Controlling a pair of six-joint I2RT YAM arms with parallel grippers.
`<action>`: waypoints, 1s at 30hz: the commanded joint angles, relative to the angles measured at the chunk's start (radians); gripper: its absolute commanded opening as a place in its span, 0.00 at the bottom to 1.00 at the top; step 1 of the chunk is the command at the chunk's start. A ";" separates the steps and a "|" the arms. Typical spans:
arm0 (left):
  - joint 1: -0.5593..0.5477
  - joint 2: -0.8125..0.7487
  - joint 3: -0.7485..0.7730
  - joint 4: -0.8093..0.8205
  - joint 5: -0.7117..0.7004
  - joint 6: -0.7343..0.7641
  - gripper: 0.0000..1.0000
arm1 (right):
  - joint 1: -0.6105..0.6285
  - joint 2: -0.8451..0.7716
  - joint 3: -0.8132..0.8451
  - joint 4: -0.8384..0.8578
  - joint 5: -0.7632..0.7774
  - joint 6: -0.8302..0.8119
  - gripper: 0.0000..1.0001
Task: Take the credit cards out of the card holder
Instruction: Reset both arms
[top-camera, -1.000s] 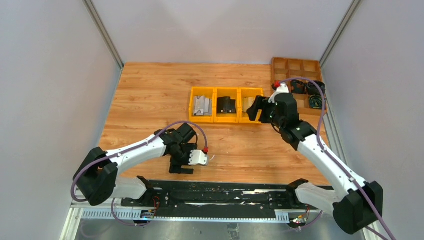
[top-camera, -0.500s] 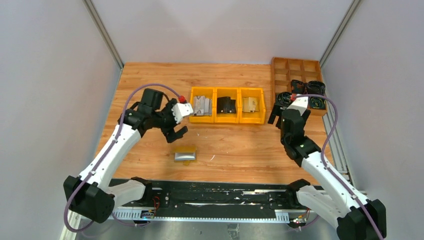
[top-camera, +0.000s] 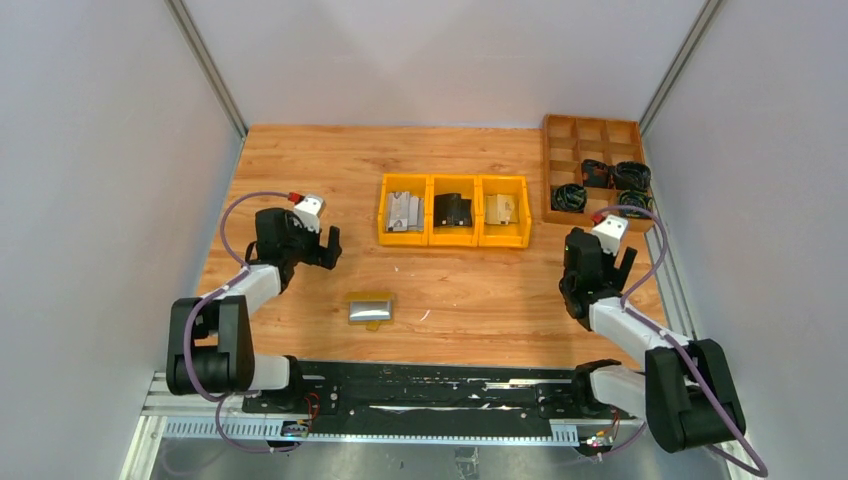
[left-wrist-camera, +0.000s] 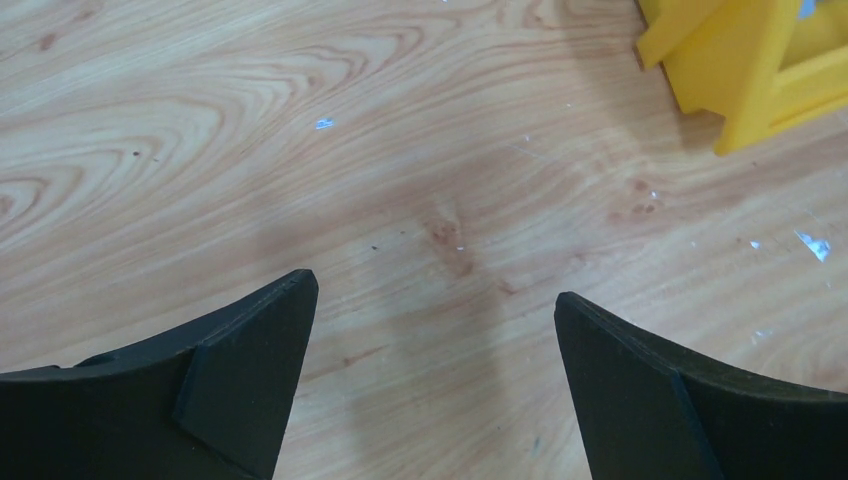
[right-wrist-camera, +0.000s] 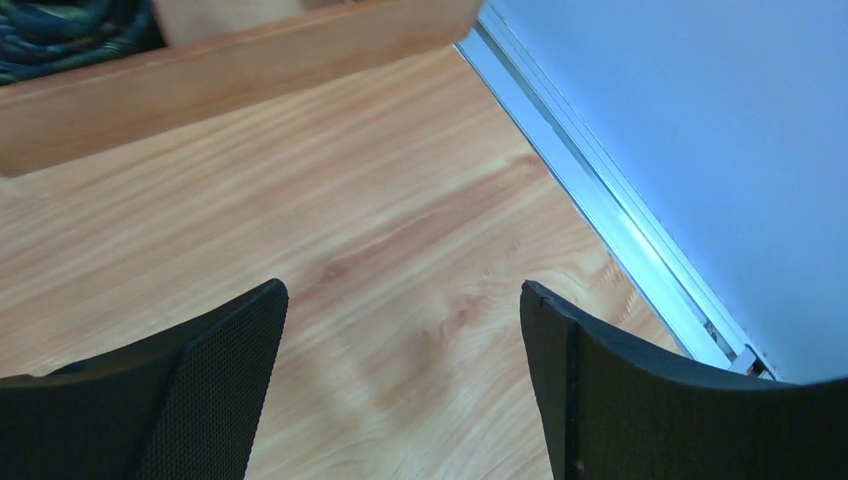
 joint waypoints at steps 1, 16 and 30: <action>0.020 0.016 -0.103 0.418 -0.043 -0.136 1.00 | -0.075 0.034 -0.091 0.233 0.017 -0.002 0.89; 0.001 0.009 -0.443 1.082 -0.286 -0.262 1.00 | -0.111 0.263 -0.270 0.862 -0.460 -0.272 0.88; -0.021 0.029 -0.393 1.003 -0.279 -0.235 1.00 | -0.119 0.318 -0.169 0.776 -0.424 -0.264 0.93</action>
